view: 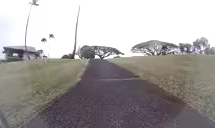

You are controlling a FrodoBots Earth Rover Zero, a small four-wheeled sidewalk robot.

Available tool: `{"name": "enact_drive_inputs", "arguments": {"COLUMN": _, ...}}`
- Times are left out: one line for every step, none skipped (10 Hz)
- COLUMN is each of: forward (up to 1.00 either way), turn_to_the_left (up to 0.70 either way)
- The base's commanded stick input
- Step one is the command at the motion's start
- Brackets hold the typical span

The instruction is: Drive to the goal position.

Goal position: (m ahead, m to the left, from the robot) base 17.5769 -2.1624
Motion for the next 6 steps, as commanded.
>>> {"name": "enact_drive_inputs", "arguments": {"forward": 0.70, "turn_to_the_left": 0.00}}
{"name": "enact_drive_inputs", "arguments": {"forward": 0.70, "turn_to_the_left": 0.00}}
{"name": "enact_drive_inputs", "arguments": {"forward": 0.70, "turn_to_the_left": 0.00}}
{"name": "enact_drive_inputs", "arguments": {"forward": 0.70, "turn_to_the_left": 0.00}}
{"name": "enact_drive_inputs", "arguments": {"forward": 0.70, "turn_to_the_left": 0.00}}
{"name": "enact_drive_inputs", "arguments": {"forward": 0.70, "turn_to_the_left": 0.00}}
